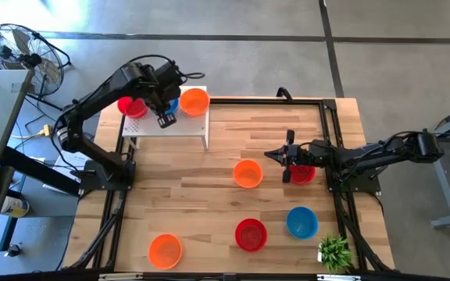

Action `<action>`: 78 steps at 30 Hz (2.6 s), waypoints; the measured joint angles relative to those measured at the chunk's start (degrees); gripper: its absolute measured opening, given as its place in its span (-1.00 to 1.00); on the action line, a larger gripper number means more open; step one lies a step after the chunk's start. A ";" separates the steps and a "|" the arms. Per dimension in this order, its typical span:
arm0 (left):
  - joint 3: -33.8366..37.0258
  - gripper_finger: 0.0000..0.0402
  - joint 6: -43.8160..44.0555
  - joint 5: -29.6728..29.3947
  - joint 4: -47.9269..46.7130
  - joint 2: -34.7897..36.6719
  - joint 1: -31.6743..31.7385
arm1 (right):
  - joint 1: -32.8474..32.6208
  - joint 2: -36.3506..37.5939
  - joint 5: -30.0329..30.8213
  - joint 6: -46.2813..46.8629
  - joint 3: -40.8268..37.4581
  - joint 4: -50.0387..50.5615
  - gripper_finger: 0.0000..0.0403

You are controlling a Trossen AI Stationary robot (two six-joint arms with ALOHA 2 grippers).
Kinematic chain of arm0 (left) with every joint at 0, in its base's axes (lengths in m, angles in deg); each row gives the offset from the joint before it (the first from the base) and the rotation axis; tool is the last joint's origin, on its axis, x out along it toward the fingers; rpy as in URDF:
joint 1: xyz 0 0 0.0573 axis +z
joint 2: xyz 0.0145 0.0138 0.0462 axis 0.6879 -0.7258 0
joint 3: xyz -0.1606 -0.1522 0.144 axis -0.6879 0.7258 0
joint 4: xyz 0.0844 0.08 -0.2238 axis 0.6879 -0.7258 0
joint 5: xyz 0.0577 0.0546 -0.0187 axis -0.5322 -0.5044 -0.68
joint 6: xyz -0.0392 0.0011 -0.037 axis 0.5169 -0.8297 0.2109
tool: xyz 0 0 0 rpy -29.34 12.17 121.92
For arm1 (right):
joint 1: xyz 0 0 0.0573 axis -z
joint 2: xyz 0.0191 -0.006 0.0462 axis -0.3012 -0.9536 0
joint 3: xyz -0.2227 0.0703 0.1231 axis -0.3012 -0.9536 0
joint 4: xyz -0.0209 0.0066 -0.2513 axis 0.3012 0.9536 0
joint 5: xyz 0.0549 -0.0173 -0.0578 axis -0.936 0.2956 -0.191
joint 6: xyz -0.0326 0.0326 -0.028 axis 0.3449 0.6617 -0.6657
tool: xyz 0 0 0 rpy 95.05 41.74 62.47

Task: Pick & Place Mini bowls
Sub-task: Stack the top blue bowl on the blue bowl on the shelf

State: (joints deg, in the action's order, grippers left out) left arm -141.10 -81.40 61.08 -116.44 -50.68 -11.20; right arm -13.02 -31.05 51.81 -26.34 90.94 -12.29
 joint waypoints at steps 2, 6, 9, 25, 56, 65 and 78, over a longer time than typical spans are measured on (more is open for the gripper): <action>0.00 -1.00 -1.20 0.49 0.45 -0.14 1.31 | 0.00 0.00 0.00 0.00 0.00 0.00 -0.99; 0.09 -1.00 -1.87 2.25 0.90 -1.10 3.88 | 0.00 0.00 0.00 0.00 0.00 0.00 -0.99; 0.09 -1.00 -2.64 2.76 0.76 -1.32 4.55 | -0.02 0.00 0.00 0.00 0.00 0.00 -0.99; 0.07 -1.00 -2.63 3.96 1.87 -1.85 4.49 | -0.01 0.00 0.00 0.00 -0.02 0.00 -1.00; 0.07 -1.00 -1.74 3.75 0.22 -3.85 4.49 | -0.01 0.00 -0.27 0.00 -0.04 0.00 -0.99; 0.04 -1.00 -2.09 3.74 0.04 -5.33 4.49 | -0.02 0.00 -0.26 0.00 -0.04 0.00 -0.99; 0.04 -0.93 -0.93 3.77 0.08 -5.57 4.51 | -0.02 0.00 -0.24 0.00 -0.04 -0.02 -0.99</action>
State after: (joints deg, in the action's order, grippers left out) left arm -141.05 -82.33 64.84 -116.36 -56.25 -6.69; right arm -13.04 -31.05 51.57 -26.34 90.90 -12.31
